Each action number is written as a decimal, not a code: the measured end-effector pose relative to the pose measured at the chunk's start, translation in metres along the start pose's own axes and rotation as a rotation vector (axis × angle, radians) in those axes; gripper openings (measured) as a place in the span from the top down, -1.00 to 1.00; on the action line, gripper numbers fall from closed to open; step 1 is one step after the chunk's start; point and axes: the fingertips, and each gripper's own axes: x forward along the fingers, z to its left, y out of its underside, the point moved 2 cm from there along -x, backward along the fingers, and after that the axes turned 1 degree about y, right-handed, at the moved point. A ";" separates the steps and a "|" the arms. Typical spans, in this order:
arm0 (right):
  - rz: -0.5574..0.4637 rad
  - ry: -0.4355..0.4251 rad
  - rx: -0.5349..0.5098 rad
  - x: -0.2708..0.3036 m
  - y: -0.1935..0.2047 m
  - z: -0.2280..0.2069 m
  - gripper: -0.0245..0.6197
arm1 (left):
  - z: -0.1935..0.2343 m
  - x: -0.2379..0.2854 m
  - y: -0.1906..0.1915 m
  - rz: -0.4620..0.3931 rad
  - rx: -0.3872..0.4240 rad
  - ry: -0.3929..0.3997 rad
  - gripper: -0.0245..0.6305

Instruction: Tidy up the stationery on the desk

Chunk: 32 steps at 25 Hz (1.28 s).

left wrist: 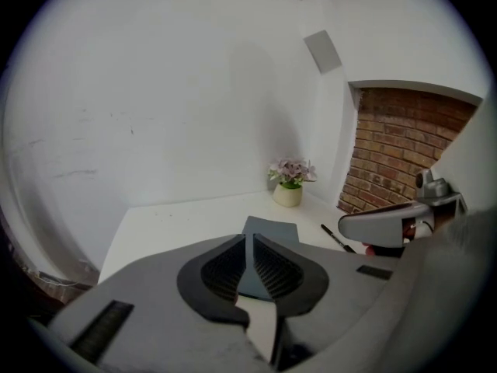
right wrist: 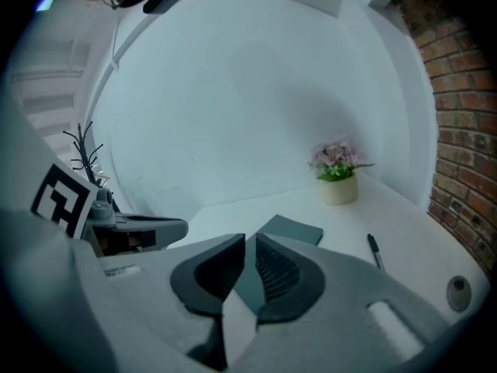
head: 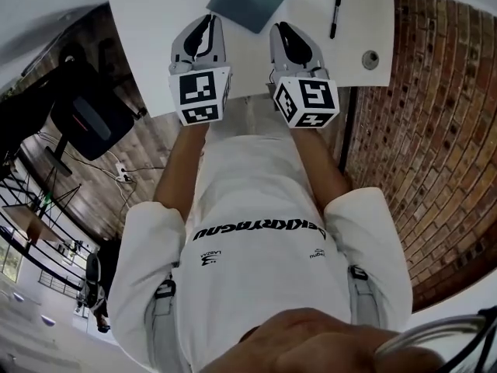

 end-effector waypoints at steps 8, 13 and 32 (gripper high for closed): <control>0.072 0.032 0.101 0.034 0.025 -0.028 0.67 | 0.018 0.054 0.020 0.110 -0.023 0.042 0.68; 0.130 0.051 0.172 0.056 0.044 -0.040 0.60 | 0.025 0.080 0.026 0.162 -0.038 0.091 0.66; 0.264 0.062 0.339 0.100 0.087 -0.067 0.50 | 0.041 0.145 0.062 0.336 -0.133 0.187 0.61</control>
